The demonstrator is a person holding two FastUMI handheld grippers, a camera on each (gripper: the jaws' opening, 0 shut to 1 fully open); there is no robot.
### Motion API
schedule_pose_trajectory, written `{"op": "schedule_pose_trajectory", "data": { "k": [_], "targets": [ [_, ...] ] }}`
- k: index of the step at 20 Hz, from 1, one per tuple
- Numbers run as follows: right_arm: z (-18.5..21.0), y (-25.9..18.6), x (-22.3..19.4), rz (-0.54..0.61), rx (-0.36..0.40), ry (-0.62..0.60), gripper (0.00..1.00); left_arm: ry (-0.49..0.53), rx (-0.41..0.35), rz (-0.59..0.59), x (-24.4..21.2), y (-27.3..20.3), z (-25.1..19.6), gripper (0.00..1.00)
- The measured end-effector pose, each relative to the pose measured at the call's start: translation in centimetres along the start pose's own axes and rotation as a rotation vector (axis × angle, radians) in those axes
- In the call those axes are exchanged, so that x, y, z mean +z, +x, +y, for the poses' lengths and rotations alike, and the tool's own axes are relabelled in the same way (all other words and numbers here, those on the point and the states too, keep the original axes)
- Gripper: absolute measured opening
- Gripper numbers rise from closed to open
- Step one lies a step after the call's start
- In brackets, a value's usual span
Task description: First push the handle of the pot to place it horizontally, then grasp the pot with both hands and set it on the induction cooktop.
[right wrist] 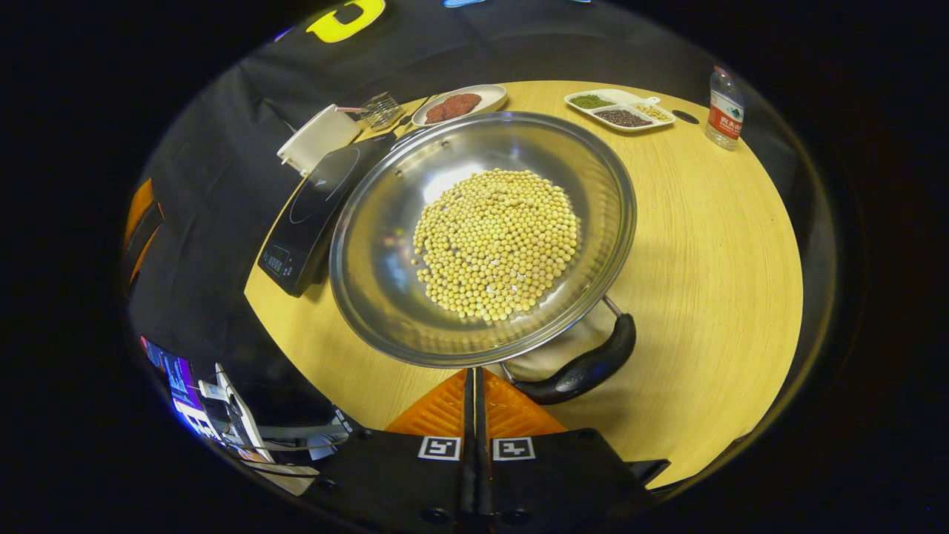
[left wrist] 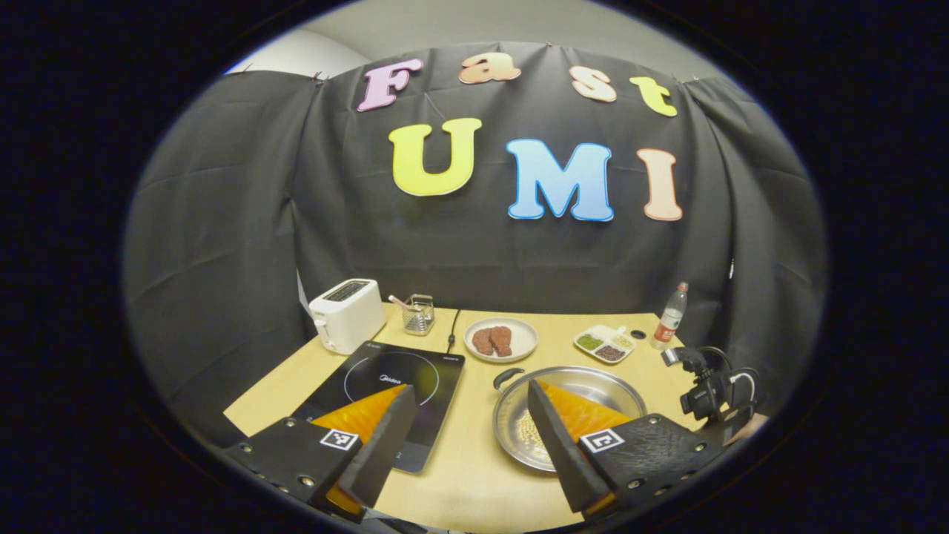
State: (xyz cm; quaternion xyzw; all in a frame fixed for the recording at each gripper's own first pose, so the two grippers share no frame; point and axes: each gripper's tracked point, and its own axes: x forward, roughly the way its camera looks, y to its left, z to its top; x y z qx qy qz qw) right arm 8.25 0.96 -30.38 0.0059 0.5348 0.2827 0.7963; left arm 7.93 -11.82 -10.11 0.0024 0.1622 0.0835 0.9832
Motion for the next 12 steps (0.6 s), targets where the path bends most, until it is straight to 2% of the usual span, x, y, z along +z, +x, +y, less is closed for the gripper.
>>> {"op": "schedule_pose_trajectory", "data": {
  "k": [4, 5, 6, 12],
  "targets": [
    [-1.8, -0.4, 0.7, -0.008, -0.007, 0.026, 0.02, -0.007, -0.009, 0.006, 0.1, 0.7, -1.0, 0.92],
    [-2.6, -0.5, 1.1, -0.013, -0.016, 0.032, 0.02, -0.009, -0.015, 0.007, 0.1, 0.7, -1.3, 0.88],
    [-3.2, -0.6, 1.2, -0.017, -0.026, 0.037, 0.02, -0.006, -0.02, 0.01, 0.2, 0.8, -1.6, 0.92],
    [-7.5, -1.1, 2.0, -0.013, -0.087, 0.064, 0.02, 0.017, -0.008, 0.01, 0.3, 1.2, -2.5, 0.92]
  ]
}}
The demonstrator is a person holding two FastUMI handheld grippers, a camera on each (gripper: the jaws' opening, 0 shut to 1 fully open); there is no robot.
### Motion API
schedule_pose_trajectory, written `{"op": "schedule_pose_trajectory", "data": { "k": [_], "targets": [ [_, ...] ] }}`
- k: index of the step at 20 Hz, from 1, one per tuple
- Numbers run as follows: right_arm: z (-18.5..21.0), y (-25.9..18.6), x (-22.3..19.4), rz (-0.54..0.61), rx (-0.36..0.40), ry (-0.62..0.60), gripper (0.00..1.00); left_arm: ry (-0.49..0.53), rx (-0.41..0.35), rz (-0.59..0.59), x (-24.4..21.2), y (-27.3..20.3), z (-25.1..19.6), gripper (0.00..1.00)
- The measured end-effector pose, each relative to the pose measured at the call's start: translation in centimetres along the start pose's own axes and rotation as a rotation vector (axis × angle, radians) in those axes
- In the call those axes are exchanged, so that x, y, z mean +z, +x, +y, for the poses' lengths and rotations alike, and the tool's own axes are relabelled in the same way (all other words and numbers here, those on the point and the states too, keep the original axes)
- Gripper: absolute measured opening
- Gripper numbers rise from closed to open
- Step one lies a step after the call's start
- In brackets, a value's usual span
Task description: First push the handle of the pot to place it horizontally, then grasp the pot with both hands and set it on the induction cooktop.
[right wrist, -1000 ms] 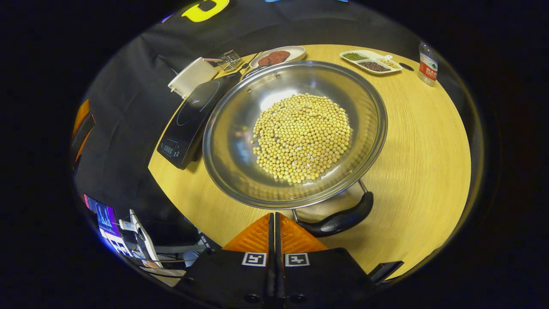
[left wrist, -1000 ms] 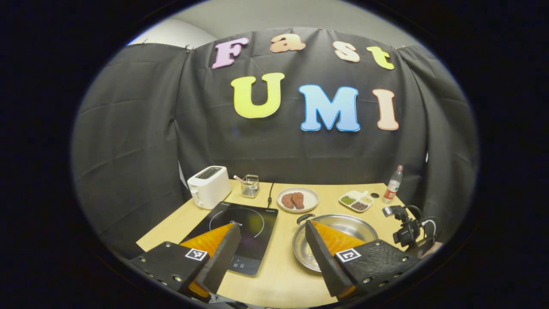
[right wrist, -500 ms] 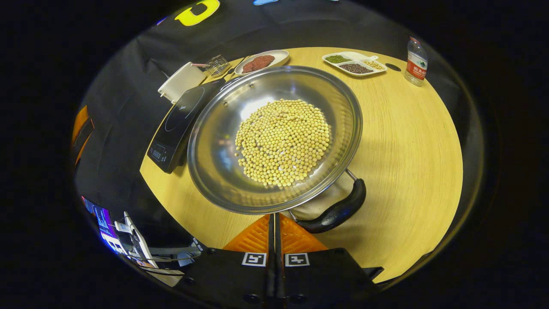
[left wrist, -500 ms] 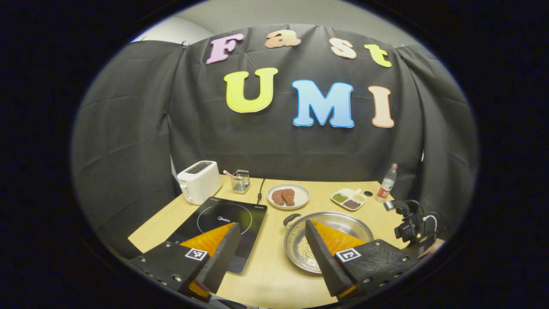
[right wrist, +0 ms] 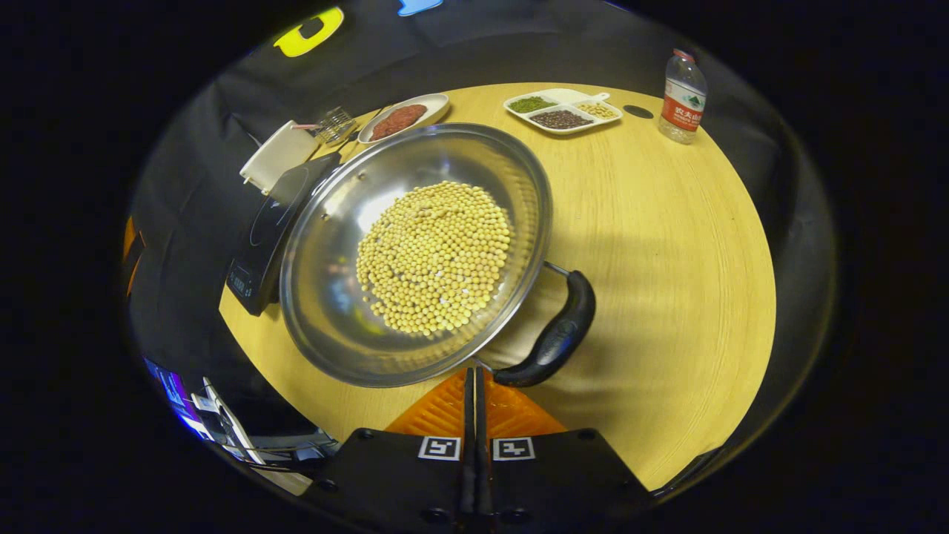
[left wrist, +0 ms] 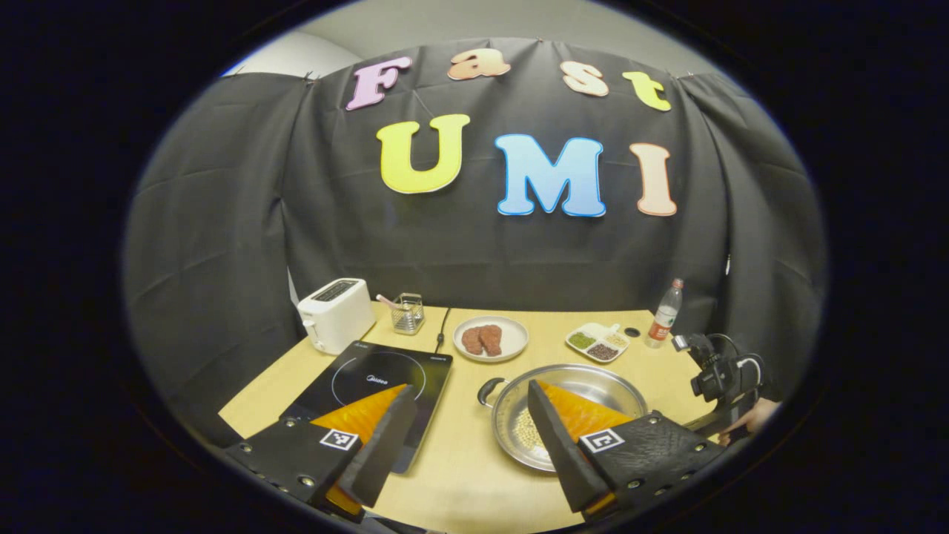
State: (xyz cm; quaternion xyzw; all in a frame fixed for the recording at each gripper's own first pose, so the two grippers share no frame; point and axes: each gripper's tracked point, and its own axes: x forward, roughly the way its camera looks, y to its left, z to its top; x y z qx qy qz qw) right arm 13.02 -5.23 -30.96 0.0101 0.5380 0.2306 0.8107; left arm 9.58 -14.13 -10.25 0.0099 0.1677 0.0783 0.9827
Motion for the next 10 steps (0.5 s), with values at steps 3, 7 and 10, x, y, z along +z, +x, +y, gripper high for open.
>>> {"op": "schedule_pose_trajectory", "data": {
  "k": [3, 7, 10],
  "targets": [
    [-0.6, -0.4, 0.9, -0.023, 0.021, 0.056, 0.02, 0.009, 0.016, -0.008, 0.5, 0.2, -0.3, 0.92],
    [-1.9, -0.4, 2.1, -0.044, 0.021, 0.079, 0.0, 0.006, 0.027, -0.005, 0.5, 0.4, -1.4, 0.92],
    [-2.6, -0.5, 3.1, -0.065, 0.025, 0.092, 0.0, 0.02, 0.034, -0.009, 0.7, 0.2, -2.7, 0.92]
  ]
}}
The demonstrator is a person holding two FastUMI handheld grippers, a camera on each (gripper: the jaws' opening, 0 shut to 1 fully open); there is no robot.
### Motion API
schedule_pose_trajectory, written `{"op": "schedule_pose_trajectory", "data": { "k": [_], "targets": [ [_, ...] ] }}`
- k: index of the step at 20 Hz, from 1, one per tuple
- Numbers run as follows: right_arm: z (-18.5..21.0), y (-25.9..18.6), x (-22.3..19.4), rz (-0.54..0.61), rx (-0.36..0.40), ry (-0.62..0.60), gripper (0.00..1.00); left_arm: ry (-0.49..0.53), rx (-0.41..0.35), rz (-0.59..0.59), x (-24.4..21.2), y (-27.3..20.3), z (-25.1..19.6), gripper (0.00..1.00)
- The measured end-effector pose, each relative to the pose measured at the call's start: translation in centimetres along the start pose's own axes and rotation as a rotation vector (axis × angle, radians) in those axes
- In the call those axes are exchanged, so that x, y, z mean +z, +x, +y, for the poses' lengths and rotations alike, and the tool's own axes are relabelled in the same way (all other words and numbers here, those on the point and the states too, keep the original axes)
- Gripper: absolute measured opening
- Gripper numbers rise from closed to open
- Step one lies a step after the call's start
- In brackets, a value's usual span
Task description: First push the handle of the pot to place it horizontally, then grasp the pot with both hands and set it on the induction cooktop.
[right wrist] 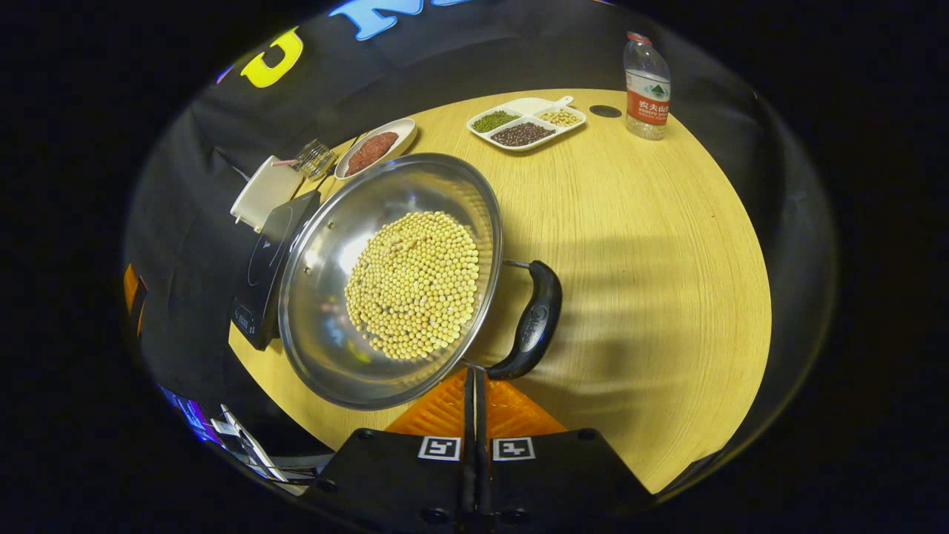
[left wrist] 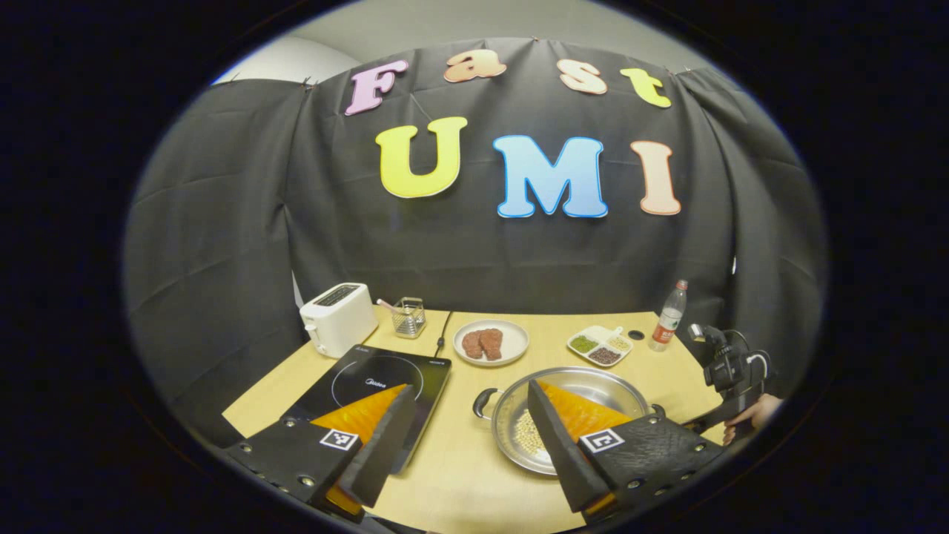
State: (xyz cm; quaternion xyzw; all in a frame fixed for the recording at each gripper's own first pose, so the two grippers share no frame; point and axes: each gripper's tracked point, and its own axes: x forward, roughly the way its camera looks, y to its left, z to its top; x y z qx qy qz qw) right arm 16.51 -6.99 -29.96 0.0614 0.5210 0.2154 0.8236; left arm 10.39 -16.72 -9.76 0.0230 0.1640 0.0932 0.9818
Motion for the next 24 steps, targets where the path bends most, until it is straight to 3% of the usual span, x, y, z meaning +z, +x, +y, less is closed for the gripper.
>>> {"op": "schedule_pose_trajectory", "data": {
  "k": [2, 3, 13, 14, 17, 18, 19, 20, 21, 23, 24],
  "targets": [
    [-0.6, 0.1, 1.2, -0.03, -0.011, 0.014, 0.02, 0.013, 0.011, -0.006, 0.3, -0.2, -0.5, 0.88],
    [-0.9, 0.2, 1.7, -0.042, -0.02, 0.02, 0.02, 0.014, 0.014, -0.008, 0.2, -0.4, -0.8, 0.92],
    [-1.4, 0.5, 3.8, -0.124, -0.082, 0.085, 0.02, -0.02, 0.011, 0.01, -1.0, -0.2, 1.5, 0.92],
    [-1.2, 0.2, 3.8, -0.135, -0.086, 0.089, 0.02, -0.027, 0.0, 0.015, -1.2, 0.1, 2.0, 0.88],
    [-1.1, -0.8, 4.5, -0.186, -0.136, 0.11, 0.0, -0.038, -0.092, 0.051, -2.5, 0.5, 2.7, 0.92],
    [-1.0, -1.2, 4.4, -0.202, -0.157, 0.118, 0.05, -0.047, -0.111, 0.057, -2.9, 0.9, 3.2, 0.93],
    [-1.0, -1.6, 4.3, -0.209, -0.175, 0.124, 0.02, -0.06, -0.131, 0.06, -3.2, 1.0, 3.9, 0.89],
    [-0.6, -2.0, 4.0, -0.214, -0.191, 0.135, 0.29, -0.072, -0.15, 0.061, -3.3, 1.2, 4.5, 0.92],
    [-0.3, -2.2, 3.9, -0.221, -0.201, 0.143, 0.34, -0.08, -0.169, 0.061, -3.5, 1.4, 5.0, 0.93],
    [1.0, -3.2, 3.8, -0.249, -0.208, 0.158, 0.6, -0.088, -0.197, 0.062, -4.1, 2.3, 6.2, 0.93],
    [1.2, -3.8, 3.9, -0.267, -0.224, 0.157, 0.83, -0.091, -0.21, 0.068, -4.4, 2.9, 6.8, 0.92]
  ]
}}
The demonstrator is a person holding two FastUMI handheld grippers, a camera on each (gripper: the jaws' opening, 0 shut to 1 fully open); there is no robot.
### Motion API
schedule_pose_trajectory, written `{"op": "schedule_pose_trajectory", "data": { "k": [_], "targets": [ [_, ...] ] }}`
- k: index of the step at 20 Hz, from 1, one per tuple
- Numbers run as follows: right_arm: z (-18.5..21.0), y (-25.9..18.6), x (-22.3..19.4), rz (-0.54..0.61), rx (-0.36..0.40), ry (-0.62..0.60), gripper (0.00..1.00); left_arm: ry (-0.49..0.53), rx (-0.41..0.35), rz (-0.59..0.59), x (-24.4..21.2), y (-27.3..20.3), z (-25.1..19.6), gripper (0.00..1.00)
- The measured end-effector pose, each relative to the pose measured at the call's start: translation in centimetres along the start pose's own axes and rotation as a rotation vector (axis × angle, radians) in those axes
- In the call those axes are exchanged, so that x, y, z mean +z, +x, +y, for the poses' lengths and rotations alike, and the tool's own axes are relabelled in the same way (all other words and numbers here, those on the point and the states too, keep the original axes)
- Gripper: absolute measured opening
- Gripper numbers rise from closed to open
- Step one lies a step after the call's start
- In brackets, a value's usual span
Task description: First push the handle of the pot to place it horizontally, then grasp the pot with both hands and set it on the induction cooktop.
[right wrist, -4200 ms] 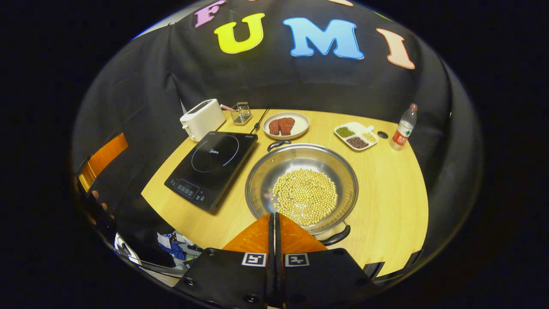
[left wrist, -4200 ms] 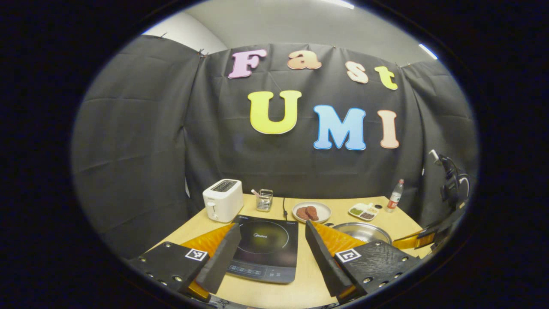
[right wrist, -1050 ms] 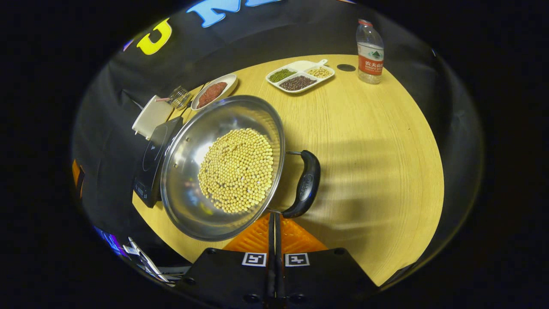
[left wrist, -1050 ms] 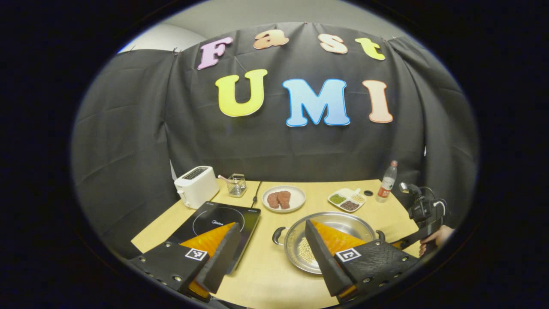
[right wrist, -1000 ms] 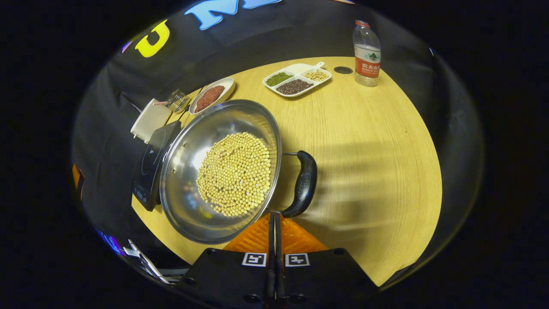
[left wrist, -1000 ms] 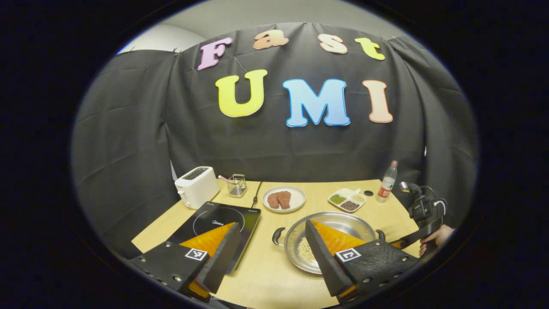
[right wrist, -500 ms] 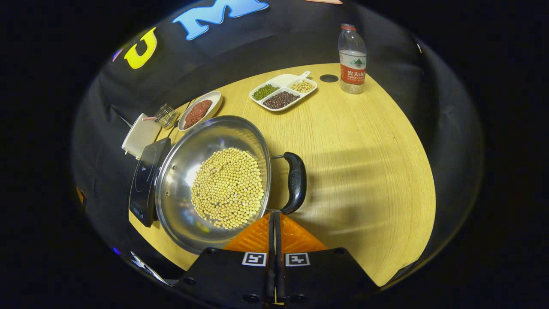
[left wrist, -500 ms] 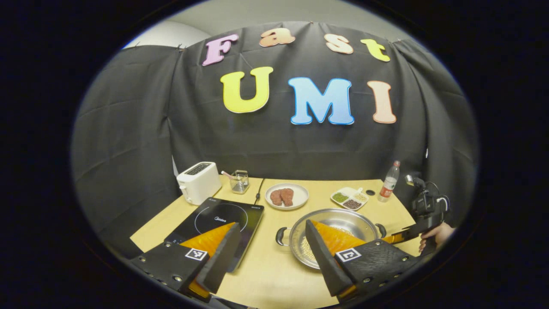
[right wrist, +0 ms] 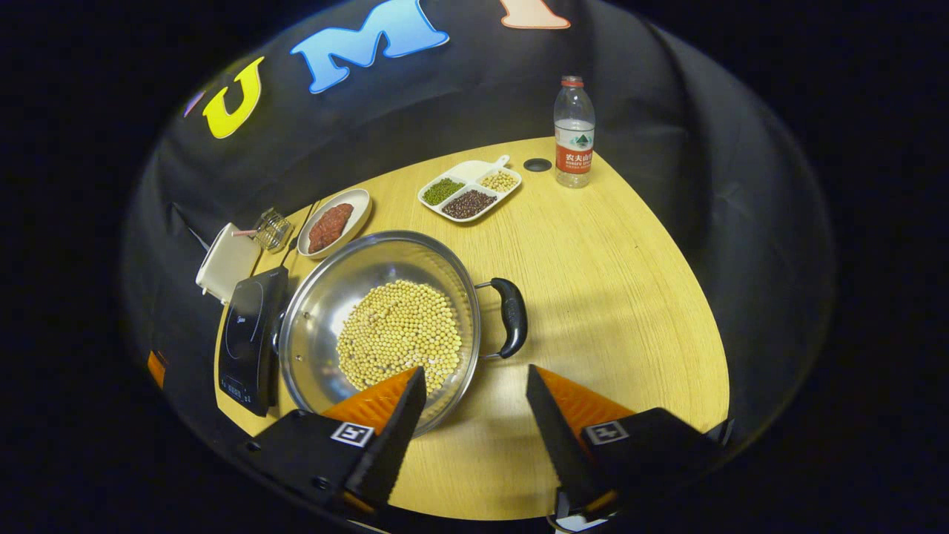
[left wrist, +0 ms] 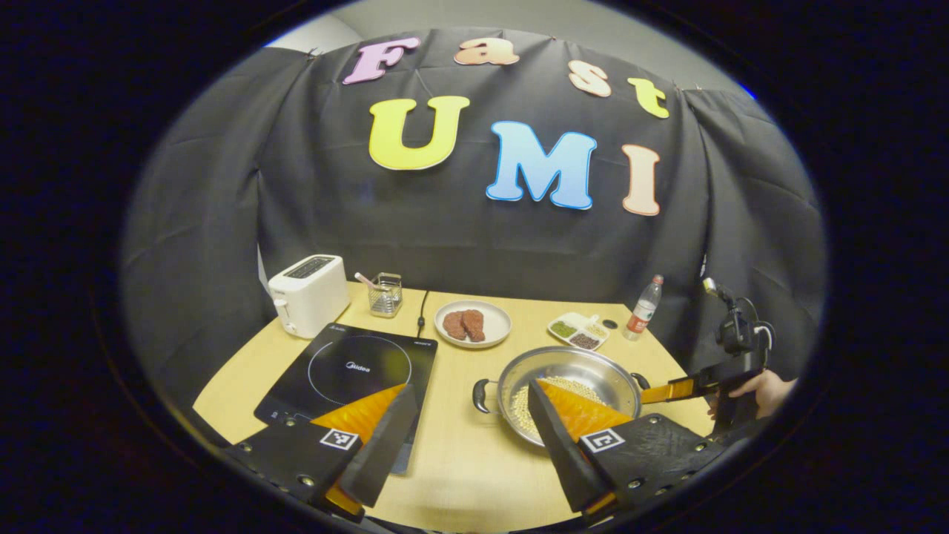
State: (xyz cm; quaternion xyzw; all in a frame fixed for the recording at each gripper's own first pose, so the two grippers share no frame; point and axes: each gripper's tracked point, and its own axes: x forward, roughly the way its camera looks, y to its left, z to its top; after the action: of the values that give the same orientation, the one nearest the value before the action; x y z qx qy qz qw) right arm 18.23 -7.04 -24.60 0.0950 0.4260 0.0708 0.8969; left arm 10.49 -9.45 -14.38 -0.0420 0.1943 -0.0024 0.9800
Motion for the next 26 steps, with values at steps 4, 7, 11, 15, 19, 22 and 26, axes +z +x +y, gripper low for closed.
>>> {"op": "schedule_pose_trajectory", "data": {
  "k": [4, 7, 11, 15, 19, 22, 26],
  "targets": [
    [0.5, -1.7, 1.6, -0.058, -0.053, -0.029, 0.98, -0.041, -0.05, 0.058, -1.2, 2.4, 2.4, 0.93],
    [0.5, -2.1, 2.6, -0.061, -0.074, 0.003, 0.98, -0.062, -0.084, 0.085, -1.3, 4.4, 3.2, 0.89],
    [0.4, -1.5, 4.1, -0.063, -0.037, 0.061, 0.98, -0.118, -0.142, 0.153, -2.3, 7.7, 3.0, 0.89],
    [-0.5, 0.4, 5.3, -0.06, -0.026, 0.064, 0.98, -0.163, -0.139, 0.26, -4.5, 11.4, 2.1, 0.93],
    [-1.6, 3.0, 5.7, -0.046, -0.012, 0.042, 0.98, -0.163, -0.143, 0.323, -5.8, 14.9, 0.6, 0.93],
    [-2.2, 4.6, 5.6, -0.025, -0.001, 0.007, 0.98, -0.179, -0.148, 0.373, -7.3, 17.6, -0.9, 0.89],
    [-2.3, 7.0, 5.5, -0.011, 0.021, -0.035, 0.98, -0.2, -0.14, 0.447, -10.6, 20.6, -2.0, 0.93]
  ]
}}
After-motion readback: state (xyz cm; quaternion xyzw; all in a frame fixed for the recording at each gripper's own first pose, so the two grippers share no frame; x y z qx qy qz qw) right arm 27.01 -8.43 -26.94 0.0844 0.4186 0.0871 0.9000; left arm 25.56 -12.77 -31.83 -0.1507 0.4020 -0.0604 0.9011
